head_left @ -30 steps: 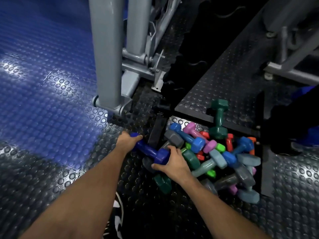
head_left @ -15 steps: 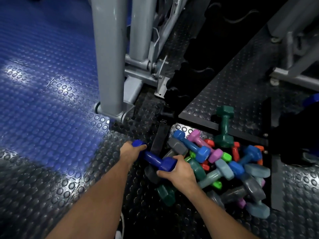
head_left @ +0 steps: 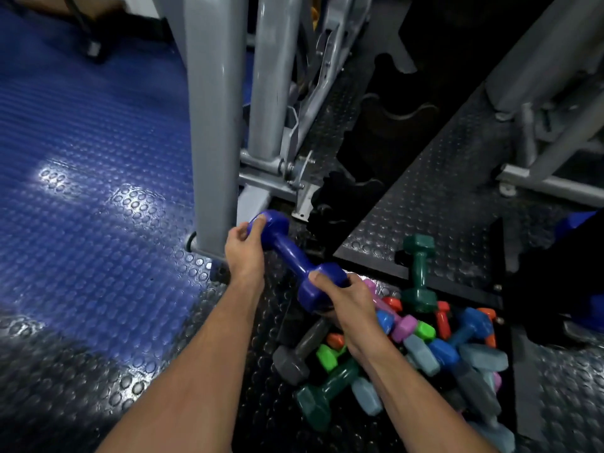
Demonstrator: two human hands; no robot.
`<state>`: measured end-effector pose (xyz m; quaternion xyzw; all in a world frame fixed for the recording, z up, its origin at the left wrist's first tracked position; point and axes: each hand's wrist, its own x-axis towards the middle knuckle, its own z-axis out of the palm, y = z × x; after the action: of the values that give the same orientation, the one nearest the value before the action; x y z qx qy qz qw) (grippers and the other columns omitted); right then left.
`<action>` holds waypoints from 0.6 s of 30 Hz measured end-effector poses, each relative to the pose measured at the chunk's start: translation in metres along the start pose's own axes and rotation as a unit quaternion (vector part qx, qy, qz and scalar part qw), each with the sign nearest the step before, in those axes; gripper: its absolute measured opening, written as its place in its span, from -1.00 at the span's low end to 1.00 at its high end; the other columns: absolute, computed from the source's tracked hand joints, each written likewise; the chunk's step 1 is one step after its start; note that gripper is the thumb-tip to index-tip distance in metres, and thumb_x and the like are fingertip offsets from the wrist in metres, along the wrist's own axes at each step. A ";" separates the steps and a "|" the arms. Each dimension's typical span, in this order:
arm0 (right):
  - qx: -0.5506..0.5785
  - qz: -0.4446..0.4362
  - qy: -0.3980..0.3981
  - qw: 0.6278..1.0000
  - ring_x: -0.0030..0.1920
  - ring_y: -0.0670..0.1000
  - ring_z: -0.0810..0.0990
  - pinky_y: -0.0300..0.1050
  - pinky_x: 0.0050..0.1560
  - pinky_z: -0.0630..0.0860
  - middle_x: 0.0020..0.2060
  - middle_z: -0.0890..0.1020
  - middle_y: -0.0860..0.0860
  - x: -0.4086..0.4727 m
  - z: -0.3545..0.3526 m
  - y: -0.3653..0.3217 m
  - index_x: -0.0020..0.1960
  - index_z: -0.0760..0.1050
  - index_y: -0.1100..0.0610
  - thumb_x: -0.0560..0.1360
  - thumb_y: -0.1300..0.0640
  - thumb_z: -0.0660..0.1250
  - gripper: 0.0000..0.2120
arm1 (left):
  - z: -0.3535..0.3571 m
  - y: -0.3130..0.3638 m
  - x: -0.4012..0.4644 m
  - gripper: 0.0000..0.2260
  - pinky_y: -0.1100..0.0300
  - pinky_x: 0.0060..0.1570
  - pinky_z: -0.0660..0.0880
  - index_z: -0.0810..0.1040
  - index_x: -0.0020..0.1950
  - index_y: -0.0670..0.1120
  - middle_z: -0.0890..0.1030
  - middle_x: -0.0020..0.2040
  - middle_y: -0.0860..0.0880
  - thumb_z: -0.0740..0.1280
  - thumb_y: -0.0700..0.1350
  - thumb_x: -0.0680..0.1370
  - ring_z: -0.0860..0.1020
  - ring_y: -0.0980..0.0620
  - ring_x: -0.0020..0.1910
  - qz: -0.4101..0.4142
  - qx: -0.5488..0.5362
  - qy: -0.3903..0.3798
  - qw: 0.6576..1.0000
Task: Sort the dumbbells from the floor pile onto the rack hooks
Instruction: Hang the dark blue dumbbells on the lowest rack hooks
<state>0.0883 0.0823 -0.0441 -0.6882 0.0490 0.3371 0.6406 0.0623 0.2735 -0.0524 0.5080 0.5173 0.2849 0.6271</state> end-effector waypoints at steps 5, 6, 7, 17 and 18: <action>0.085 0.005 -0.008 0.996 -0.09 0.09 0.74 0.10 -0.09 0.71 0.00 0.74 0.21 0.013 0.016 -0.022 0.19 0.57 0.26 0.46 0.05 0.56 -0.59 | 0.031 0.032 0.020 -0.88 0.19 -0.07 0.52 0.60 0.13 -0.04 0.61 -0.07 0.00 0.35 -0.08 0.62 0.54 0.07 -0.12 -0.009 -0.055 -0.063 0.996; 0.089 0.002 -0.013 0.996 -0.10 0.08 0.74 0.09 -0.09 0.70 0.00 0.74 0.22 0.017 0.017 -0.025 0.20 0.57 0.26 0.47 0.05 0.55 -0.59 | 0.035 0.038 0.026 -0.93 0.21 -0.16 0.49 0.59 0.07 -0.03 0.59 -0.08 -0.02 0.34 -0.09 0.63 0.51 0.06 -0.14 -0.010 -0.061 -0.067 0.996; 0.092 -0.001 -0.020 0.996 -0.10 0.06 0.73 0.08 -0.08 0.70 -0.01 0.75 0.20 0.020 0.017 -0.028 0.20 0.59 0.26 0.49 0.05 0.53 -0.61 | 0.040 0.043 0.032 -0.95 0.21 -0.20 0.47 0.58 0.02 -0.03 0.58 -0.07 -0.04 0.32 -0.10 0.62 0.50 0.05 -0.14 -0.011 -0.066 -0.074 0.995; 0.133 -0.025 -0.044 0.990 -0.07 0.00 0.70 0.07 0.09 0.63 -0.03 0.76 0.17 0.052 0.033 -0.055 0.15 0.66 0.23 0.52 -0.02 0.49 -0.65 | 0.105 0.083 0.062 -0.85 0.08 -0.02 0.48 0.57 -0.03 0.00 0.60 -0.13 0.02 0.25 0.01 0.61 0.53 0.06 -0.15 0.055 -0.001 -0.167 0.984; 0.143 -0.021 -0.041 0.989 -0.10 -0.02 0.71 0.07 0.08 0.64 -0.08 0.76 0.13 0.055 0.032 -0.058 0.14 0.67 0.22 0.53 -0.02 0.49 -0.66 | 0.110 0.085 0.063 -0.81 0.10 -0.06 0.46 0.57 -0.08 0.02 0.59 -0.17 0.04 0.24 0.06 0.59 0.52 0.07 -0.18 0.050 0.005 -0.183 0.982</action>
<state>0.1462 0.1418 -0.0222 -0.5758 0.0560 0.3406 0.7411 0.1990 0.3189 -0.0016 0.5803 0.3690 0.2151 0.6935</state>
